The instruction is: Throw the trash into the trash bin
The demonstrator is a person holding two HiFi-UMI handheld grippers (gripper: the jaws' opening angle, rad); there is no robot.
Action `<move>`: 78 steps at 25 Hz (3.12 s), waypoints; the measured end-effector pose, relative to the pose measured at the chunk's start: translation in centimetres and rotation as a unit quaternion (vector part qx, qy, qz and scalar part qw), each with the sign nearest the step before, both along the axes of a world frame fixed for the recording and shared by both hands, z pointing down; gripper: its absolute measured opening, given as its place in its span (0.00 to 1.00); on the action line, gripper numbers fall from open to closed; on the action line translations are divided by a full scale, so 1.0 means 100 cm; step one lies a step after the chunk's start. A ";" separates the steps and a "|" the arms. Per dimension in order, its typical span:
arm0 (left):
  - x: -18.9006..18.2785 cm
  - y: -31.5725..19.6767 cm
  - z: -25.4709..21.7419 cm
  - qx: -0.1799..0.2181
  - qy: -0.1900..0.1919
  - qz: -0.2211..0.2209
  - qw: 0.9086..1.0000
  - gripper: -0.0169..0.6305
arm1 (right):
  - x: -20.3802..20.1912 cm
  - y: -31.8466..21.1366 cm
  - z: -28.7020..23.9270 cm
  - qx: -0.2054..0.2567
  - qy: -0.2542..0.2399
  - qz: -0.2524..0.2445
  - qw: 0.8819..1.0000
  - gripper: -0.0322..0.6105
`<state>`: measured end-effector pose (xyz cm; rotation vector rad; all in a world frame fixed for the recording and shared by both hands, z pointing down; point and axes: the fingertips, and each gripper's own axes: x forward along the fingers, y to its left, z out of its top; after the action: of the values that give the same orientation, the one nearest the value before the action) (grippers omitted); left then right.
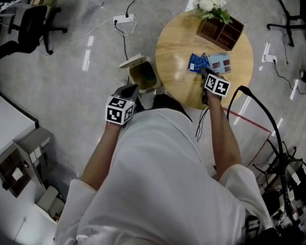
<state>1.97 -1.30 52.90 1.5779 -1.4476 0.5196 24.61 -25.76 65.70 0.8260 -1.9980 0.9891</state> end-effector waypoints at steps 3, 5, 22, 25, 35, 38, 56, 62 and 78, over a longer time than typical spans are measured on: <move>-0.001 0.005 0.001 -0.004 -0.002 -0.002 1.000 0.03 | 0.003 -0.003 0.005 -0.006 0.001 0.016 1.000 0.24; -0.001 0.007 0.001 -0.006 -0.003 -0.006 1.000 0.03 | 0.005 -0.006 0.008 -0.009 0.002 0.025 1.000 0.24; 0.004 0.007 0.010 -0.019 0.002 -0.012 1.000 0.03 | -0.001 -0.021 0.022 -0.036 -0.019 0.056 0.998 0.27; 0.005 0.009 0.012 -0.023 0.005 -0.013 1.000 0.03 | -0.005 -0.018 0.017 -0.043 -0.040 0.065 0.996 0.31; 0.004 0.012 0.014 -0.028 0.008 -0.014 0.999 0.03 | -0.011 -0.027 0.021 -0.049 -0.048 0.081 0.994 0.32; 0.003 0.013 0.016 -0.028 0.008 -0.017 0.999 0.03 | -0.012 -0.027 0.027 -0.055 -0.040 0.077 0.995 0.32; 0.002 0.019 0.016 -0.015 0.007 -0.020 1.000 0.03 | -0.030 -0.007 0.015 -0.018 -0.017 -0.011 1.000 0.05; -0.004 0.016 0.011 0.000 0.006 -0.019 1.000 0.03 | -0.033 0.005 -0.001 0.003 -0.008 -0.041 0.999 0.05; -0.011 0.031 0.012 0.002 0.003 0.003 1.000 0.03 | -0.028 0.033 -0.023 0.035 -0.005 -0.055 0.998 0.05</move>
<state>0.91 1.76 54.05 1.5859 -1.4419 0.5148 21.78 -22.45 63.39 0.7417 -2.0730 0.8664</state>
